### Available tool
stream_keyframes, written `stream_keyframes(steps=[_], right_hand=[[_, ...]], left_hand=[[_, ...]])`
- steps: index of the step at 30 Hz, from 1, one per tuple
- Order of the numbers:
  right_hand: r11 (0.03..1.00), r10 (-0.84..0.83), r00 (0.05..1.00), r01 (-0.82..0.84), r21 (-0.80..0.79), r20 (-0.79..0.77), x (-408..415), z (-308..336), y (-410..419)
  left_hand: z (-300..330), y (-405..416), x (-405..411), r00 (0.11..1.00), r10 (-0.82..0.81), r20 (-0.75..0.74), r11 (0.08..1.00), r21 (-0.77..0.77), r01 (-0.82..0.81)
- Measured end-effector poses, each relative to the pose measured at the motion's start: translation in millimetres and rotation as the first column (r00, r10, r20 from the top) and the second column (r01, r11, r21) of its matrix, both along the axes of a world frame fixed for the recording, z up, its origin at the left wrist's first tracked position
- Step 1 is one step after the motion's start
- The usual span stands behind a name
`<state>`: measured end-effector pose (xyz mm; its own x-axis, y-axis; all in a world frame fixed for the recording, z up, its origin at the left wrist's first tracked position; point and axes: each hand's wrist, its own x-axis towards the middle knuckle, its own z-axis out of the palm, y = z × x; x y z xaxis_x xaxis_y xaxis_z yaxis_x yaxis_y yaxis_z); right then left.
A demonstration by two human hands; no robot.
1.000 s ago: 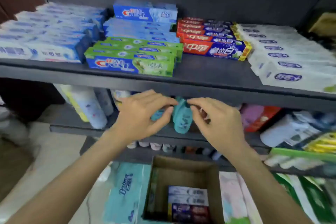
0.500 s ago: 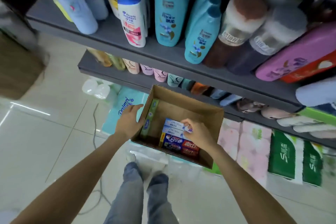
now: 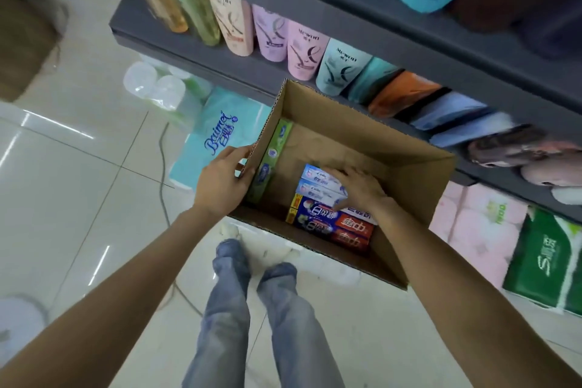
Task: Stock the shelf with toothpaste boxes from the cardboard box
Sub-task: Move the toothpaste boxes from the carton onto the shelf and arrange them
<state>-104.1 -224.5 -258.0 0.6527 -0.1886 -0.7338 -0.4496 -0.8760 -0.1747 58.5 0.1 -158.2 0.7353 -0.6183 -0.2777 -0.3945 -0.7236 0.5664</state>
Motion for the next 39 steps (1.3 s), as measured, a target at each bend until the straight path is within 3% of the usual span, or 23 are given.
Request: stream_keyframes(steps=[7, 12, 16, 20, 23, 25, 27, 29, 31, 36, 39], right_hand=[[0.989, 0.132, 0.989, -0.127, -0.077, 0.069, -0.1, 2.3, 10.4], [0.988, -0.030, 0.999, 0.036, -0.151, 0.040, -6.5, -9.0, 18.0], [0.981, -0.119, 0.987, 0.134, -0.143, 0.104, -7.0, -11.7, 17.9], [0.962, -0.218, 0.946, 0.250, -0.109, 0.242, -4.9, 24.0, 17.7], [0.905, -0.422, 0.836, 0.414, 0.102, 0.351, -7.3, 80.6, 20.8], [0.762, -0.640, 0.693, 0.517, 0.389, 0.333, -10.4, 130.5, 26.5], [0.537, -0.821, 0.524, 0.572, 0.620, 0.228, -14.5, 178.1, 36.7], [0.393, -0.899, 0.404, 0.578, 0.715, 0.168, -14.5, 217.6, 52.0], [0.323, -0.936, 0.308, 0.549, 0.771, 0.172, -11.8, 246.5, 67.9], [0.094, -0.995, 0.057, 0.476, 0.874, 0.076, -8.5, 304.6, 85.1], [0.151, -0.988, 0.104, 0.480, 0.864, 0.115, -9.6, 333.3, 83.6]], left_hand=[[-1.9, 0.0, -4.8, 0.999, 0.038, 0.010, 0.999, -0.015, -0.038], [-4.6, -0.8, -6.4, 0.998, 0.050, 0.033, 0.998, -0.026, -0.049], [-6.1, -0.9, -6.4, 0.998, 0.033, 0.058, 0.999, -0.029, -0.032], [-2.2, -3.8, -3.8, 0.997, -0.041, 0.070, 0.992, 0.119, 0.033], [24.6, -9.8, -12.0, 0.996, 0.074, 0.056, 0.996, -0.043, -0.072], [56.3, -18.8, -27.1, 0.967, 0.182, -0.176, 0.953, -0.211, -0.218], [95.1, -28.3, -48.7, 0.809, 0.195, -0.555, 0.885, -0.255, -0.389], [133.0, -35.6, -68.3, 0.598, 0.111, -0.794, 0.865, -0.219, -0.451], [160.7, -39.9, -80.9, 0.516, 0.010, -0.857, 0.869, -0.248, -0.428], [211.6, -42.0, -81.0, 0.530, 0.003, -0.848, 0.772, -0.335, -0.540], [230.5, -33.2, -69.8, 0.520, -0.024, -0.854, 0.819, -0.315, -0.479]])
